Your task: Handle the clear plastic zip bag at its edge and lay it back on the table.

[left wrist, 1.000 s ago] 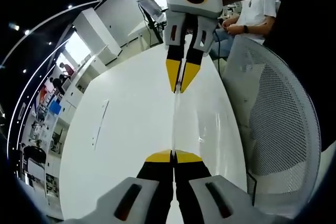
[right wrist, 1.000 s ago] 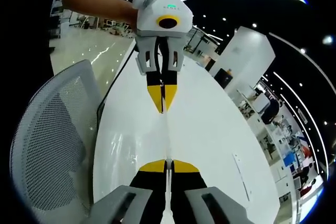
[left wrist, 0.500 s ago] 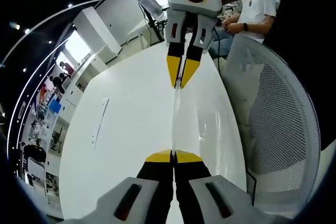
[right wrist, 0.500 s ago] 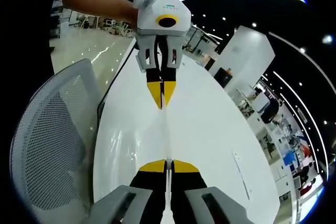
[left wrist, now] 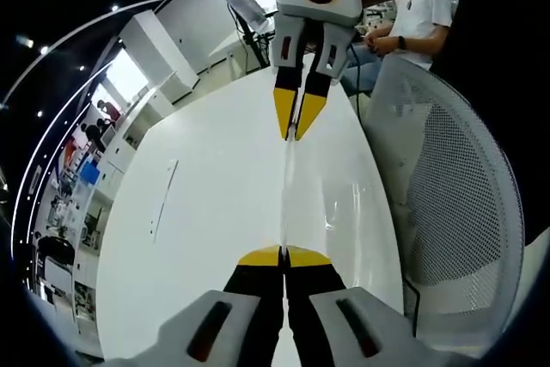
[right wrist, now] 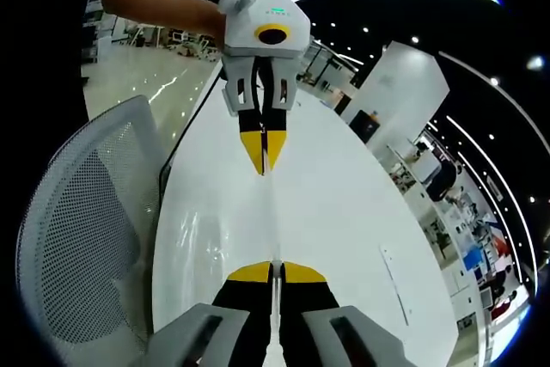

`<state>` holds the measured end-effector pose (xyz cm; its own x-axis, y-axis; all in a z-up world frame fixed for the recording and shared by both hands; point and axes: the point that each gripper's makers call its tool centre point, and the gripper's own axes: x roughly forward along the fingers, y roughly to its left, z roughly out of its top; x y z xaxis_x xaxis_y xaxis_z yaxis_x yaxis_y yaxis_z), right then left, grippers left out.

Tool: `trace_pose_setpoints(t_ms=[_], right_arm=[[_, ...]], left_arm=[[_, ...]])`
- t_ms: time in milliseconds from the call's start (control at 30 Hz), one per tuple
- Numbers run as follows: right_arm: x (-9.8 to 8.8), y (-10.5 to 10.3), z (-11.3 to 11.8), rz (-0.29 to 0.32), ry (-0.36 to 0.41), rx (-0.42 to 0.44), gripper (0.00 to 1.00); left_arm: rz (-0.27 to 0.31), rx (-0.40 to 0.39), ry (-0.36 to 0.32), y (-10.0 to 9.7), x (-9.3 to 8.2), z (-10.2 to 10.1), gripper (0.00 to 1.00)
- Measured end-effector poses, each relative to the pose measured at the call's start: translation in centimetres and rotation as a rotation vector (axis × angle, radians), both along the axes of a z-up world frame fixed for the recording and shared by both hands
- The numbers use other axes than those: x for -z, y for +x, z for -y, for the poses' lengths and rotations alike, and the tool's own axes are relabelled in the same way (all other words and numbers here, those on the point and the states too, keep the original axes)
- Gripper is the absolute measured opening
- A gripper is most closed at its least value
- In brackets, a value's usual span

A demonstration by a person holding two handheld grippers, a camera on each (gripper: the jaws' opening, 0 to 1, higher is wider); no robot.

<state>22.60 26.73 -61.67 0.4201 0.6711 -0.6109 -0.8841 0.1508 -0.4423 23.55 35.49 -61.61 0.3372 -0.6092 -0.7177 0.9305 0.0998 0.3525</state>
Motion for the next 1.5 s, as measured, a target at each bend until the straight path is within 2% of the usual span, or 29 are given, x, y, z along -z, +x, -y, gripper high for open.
trace_pose_setpoints(t_ms=[1500], right_arm=[[0.4,-0.2,0.7,-0.009,-0.002,0.009,0.0]], left_arm=[[-0.015,-0.02,-0.002,-0.2,0.4,-1.1,0.0]])
